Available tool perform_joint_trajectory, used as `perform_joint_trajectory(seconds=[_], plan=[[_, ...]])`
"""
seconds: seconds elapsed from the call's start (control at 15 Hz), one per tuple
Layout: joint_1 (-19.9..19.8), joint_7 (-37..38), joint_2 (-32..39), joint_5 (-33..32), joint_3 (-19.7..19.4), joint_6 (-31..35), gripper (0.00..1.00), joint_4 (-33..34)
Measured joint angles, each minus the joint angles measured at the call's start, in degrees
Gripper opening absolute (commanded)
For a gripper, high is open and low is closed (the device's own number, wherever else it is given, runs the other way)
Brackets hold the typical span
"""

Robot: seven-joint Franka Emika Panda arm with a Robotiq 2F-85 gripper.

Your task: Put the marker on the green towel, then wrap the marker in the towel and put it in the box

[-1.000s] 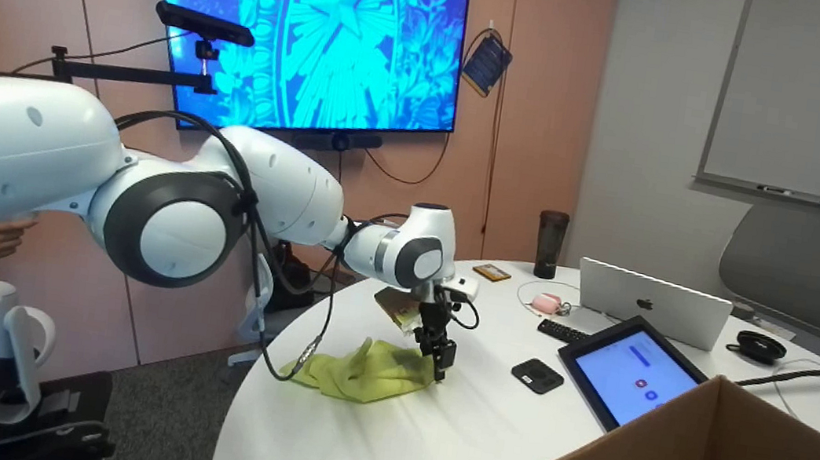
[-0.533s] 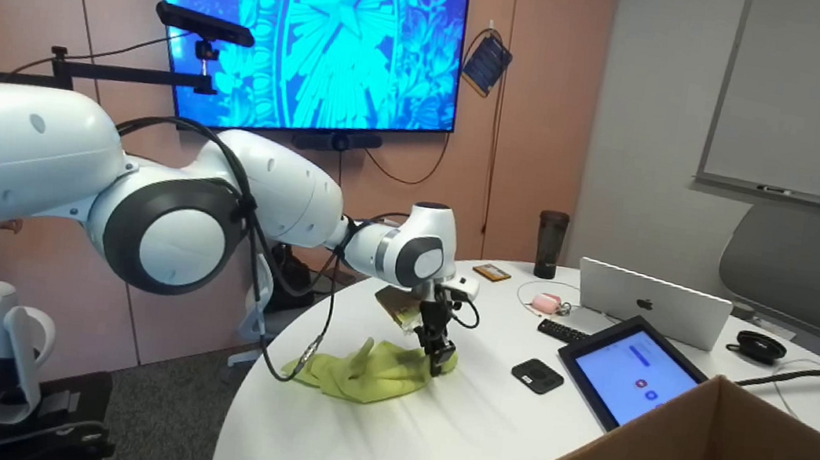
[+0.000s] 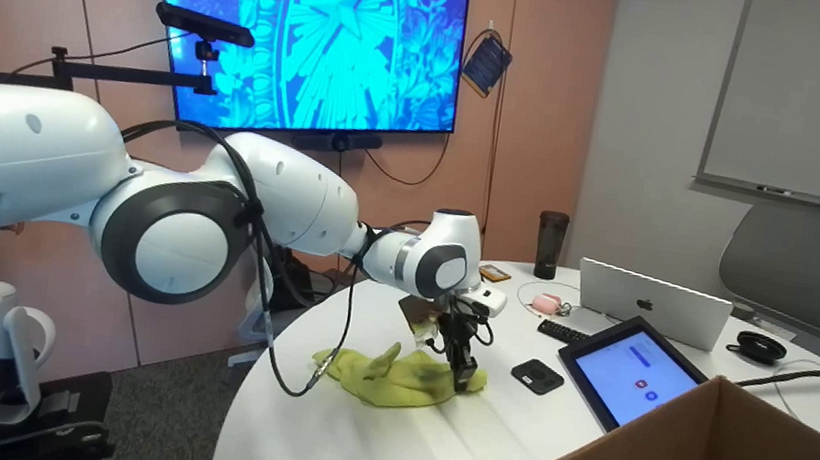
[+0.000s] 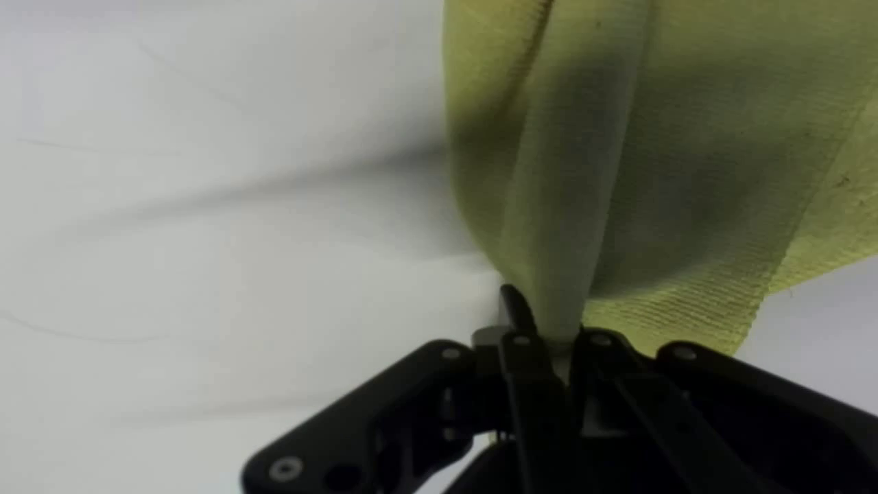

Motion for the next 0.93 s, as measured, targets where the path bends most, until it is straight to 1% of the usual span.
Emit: perform_joint_trajectory(seconds=[0.27,0.47,0.67,0.93], plan=[[-2.90,6.94,0.00,0.07,-1.44,0.07,0.03,-0.02],[-4.04,11.36,0.00,0.08,-1.79,1.16,0.02,-0.01],[-3.69,13.94,-0.02,0.08,-1.91,4.10,0.02,0.13],[-1.41,14.37,-0.16,-0.85,-2.00,9.08,0.02,0.30]])
